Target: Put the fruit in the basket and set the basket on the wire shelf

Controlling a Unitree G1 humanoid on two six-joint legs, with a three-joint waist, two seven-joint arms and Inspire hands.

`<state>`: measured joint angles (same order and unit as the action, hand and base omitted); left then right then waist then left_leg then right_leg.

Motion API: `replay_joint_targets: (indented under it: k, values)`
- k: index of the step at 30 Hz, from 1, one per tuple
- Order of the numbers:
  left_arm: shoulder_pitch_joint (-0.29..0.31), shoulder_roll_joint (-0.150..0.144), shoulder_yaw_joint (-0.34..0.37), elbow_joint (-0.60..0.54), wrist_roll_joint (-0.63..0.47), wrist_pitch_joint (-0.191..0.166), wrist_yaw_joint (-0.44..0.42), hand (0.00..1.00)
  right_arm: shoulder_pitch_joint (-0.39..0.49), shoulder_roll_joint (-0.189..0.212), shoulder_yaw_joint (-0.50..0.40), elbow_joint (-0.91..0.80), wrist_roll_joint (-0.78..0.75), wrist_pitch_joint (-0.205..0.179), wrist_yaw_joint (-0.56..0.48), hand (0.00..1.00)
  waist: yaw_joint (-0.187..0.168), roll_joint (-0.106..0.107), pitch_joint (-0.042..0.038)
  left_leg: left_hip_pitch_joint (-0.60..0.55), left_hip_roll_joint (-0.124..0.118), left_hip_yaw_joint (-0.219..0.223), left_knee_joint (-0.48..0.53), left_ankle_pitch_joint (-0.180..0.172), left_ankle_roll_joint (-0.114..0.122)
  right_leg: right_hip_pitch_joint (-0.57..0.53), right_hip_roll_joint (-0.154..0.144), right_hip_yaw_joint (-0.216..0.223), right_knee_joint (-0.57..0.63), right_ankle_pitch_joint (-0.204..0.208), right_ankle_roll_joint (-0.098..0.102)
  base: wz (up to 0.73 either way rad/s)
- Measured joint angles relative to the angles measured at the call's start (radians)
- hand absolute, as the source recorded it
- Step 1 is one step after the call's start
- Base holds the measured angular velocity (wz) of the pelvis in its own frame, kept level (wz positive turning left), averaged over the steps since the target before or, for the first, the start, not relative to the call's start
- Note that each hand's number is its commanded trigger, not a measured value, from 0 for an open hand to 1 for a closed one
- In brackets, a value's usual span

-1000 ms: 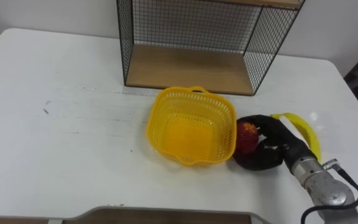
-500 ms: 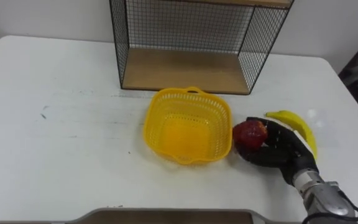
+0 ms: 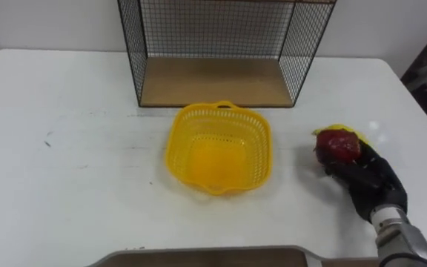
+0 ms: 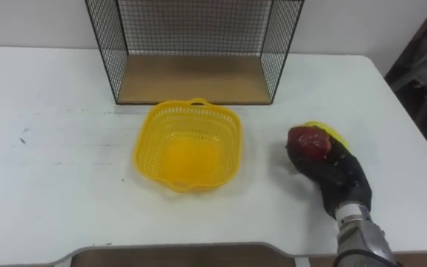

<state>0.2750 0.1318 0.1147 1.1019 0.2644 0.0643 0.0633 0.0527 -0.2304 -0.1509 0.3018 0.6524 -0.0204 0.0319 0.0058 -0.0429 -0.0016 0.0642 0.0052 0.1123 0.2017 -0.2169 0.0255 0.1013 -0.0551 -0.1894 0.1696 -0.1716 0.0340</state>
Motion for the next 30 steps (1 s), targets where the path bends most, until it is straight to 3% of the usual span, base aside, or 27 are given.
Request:
replay_joint_targets:
  k: [5, 13, 21, 30]
  values:
    - [-0.005, -0.006, -0.002, -0.001, 0.002, -0.003, 0.002, 0.0, -0.007, -0.001, 0.011, -0.137, -0.032, -0.014, -0.021, 1.0, 0.002, -0.002, -0.0001, -0.001, 0.0, -0.001, -0.001, 0.0, 0.0, -0.002, 0.001, 0.0, 0.0, 0.0, 0.0, 0.0]
    - [-0.017, -0.002, -0.018, -0.001, 0.001, -0.009, 0.004, 0.0, -0.02, -0.016, 0.032, -0.315, -0.279, -0.014, -0.027, 1.0, 0.009, -0.003, -0.0003, -0.01, 0.001, 0.001, -0.003, 0.0, -0.001, -0.019, 0.002, 0.005, 0.001, 0.0, 0.0, -0.01]
    - [-0.026, 0.004, -0.018, 0.0, 0.011, -0.016, -0.006, 0.0, -0.061, -0.023, 0.059, -0.405, -0.597, -0.012, 0.018, 1.0, 0.054, -0.012, 0.0024, -0.012, 0.002, 0.022, -0.004, 0.0, -0.001, -0.032, 0.002, 0.024, 0.002, 0.001, -0.002, -0.07]
    - [-0.055, 0.009, -0.02, 0.025, 0.009, -0.023, -0.005, 0.0, -0.088, -0.029, 0.136, -0.44, -0.749, -0.01, 0.072, 1.0, 0.057, -0.03, 0.0089, -0.018, 0.003, 0.021, -0.007, 0.0, -0.001, -0.031, 0.003, 0.022, 0.002, 0.001, -0.002, 0.0]
